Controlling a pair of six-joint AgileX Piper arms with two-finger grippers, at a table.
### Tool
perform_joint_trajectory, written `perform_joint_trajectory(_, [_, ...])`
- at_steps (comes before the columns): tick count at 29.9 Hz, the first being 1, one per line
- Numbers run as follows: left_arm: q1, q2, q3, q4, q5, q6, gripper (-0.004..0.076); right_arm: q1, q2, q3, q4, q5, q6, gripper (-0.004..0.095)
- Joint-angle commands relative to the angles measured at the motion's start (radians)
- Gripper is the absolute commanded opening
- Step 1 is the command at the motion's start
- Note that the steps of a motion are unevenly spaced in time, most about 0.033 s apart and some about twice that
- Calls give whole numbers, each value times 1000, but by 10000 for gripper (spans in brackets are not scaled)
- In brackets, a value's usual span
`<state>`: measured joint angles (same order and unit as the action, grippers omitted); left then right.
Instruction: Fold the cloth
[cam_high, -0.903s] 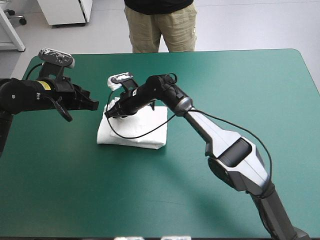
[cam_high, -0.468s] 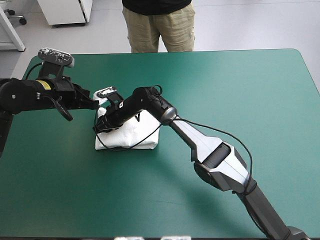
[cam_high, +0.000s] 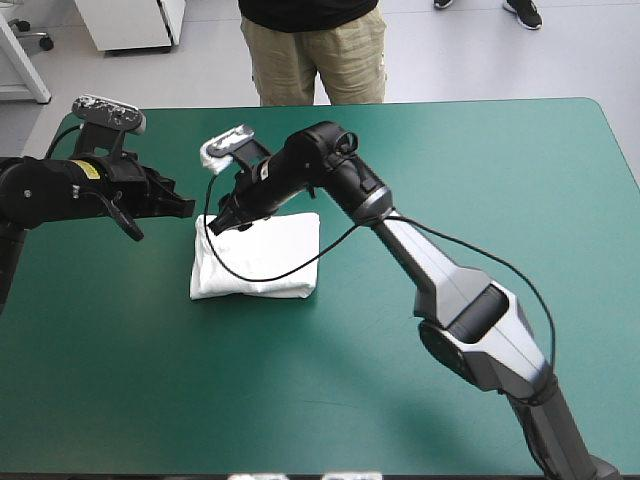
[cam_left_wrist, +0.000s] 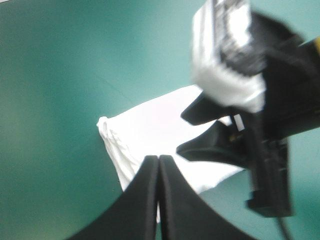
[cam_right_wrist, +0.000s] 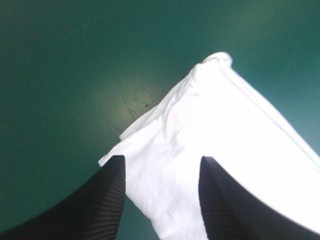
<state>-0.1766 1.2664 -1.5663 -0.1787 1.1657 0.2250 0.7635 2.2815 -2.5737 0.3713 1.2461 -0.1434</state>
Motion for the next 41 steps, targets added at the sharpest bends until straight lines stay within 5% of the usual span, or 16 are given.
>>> perform_joint_trajectory(1, [-1, -24, -25, 22, -33, -18, -9, -23, -168, 52, -54, 4, 27, 427])
perform_joint_trajectory(6, [-1, -24, -25, 41, -28, -23, -9, -64, -311, 321, -90, -33, 19, 418])
perform_joint_trajectory(9, [-1, -24, -25, 38, -28, -23, -9, -100, -421, 545, -40, -185, -7, 418])
perform_joint_trajectory(13, [-1, -24, -25, 38, -28, -23, -9, -187, -564, 919, 144, -422, -99, 418])
perform_joint_trajectory(16, [-1, -24, -25, 37, -28, -23, -9, -256, -618, 1158, 391, -554, -267, 430])
perform_joint_trajectory(21, [-1, -24, -25, 32, -28, -23, -9, -318, -565, 1327, 791, -604, -576, 482])
perform_joint_trajectory(25, [-1, -24, -25, 32, -26, -23, -9, -320, -481, 1318, 902, -591, -650, 567])
perform_joint_trajectory(31, [-1, -24, -25, 32, -26, -23, -9, -320, -354, 1243, 988, -507, -684, 553])
perform_joint_trajectory(35, [-1, -24, -25, 30, -26, -23, -9, -320, -319, 1219, 976, -503, -673, 404])
perform_joint_trajectory(39, [-1, -24, -25, 30, -28, -23, -9, -320, -321, 1211, 965, -480, -696, 2])
perform_joint_trajectory(41, [-1, -24, -25, 30, -28, -23, -9, -324, -327, 1211, 965, -484, -700, 8])
